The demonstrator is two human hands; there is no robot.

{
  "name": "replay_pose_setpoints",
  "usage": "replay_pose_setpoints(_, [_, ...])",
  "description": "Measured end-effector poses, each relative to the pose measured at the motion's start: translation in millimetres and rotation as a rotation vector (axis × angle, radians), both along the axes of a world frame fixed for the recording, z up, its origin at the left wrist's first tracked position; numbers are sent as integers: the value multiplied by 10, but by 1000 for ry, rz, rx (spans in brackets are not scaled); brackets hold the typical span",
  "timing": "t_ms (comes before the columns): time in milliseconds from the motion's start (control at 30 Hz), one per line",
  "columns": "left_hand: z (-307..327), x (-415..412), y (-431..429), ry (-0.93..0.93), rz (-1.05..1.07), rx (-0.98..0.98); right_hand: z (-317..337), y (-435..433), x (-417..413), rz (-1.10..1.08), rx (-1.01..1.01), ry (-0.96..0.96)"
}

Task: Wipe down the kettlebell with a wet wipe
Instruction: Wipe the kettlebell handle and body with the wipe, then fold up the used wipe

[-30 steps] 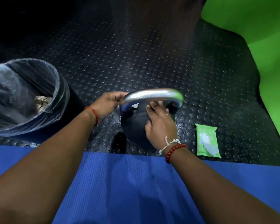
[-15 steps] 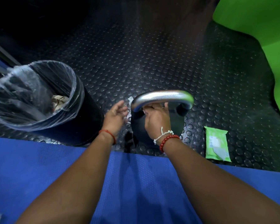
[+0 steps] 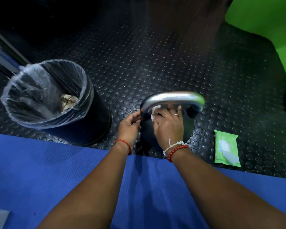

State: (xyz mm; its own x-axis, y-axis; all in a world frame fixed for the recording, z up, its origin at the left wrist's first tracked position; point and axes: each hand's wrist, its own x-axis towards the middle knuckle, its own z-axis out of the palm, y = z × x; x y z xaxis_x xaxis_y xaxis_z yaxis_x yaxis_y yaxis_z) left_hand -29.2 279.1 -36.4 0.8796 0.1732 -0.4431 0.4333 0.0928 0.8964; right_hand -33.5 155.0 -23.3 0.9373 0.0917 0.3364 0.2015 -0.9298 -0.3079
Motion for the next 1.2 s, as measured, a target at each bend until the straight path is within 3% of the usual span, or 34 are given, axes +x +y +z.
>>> replay_pose_setpoints(633, [-57, -34, 19, -11, 3, -85, -62, -26, -43, 102, -65, -117])
replay_pose_setpoints(833, [-26, -166, 54, 30, 81, -173, -73, 35, -246, 249, -109, -6])
replay_pose_setpoints(933, [-45, -298, 151, 92, 115, -228, -54, 76, -365, 231, 42, 101])
replay_pose_setpoints(1200, [209, -451, 341, 246, -7, -383, 303, 62, -415, 111, 803, 597])
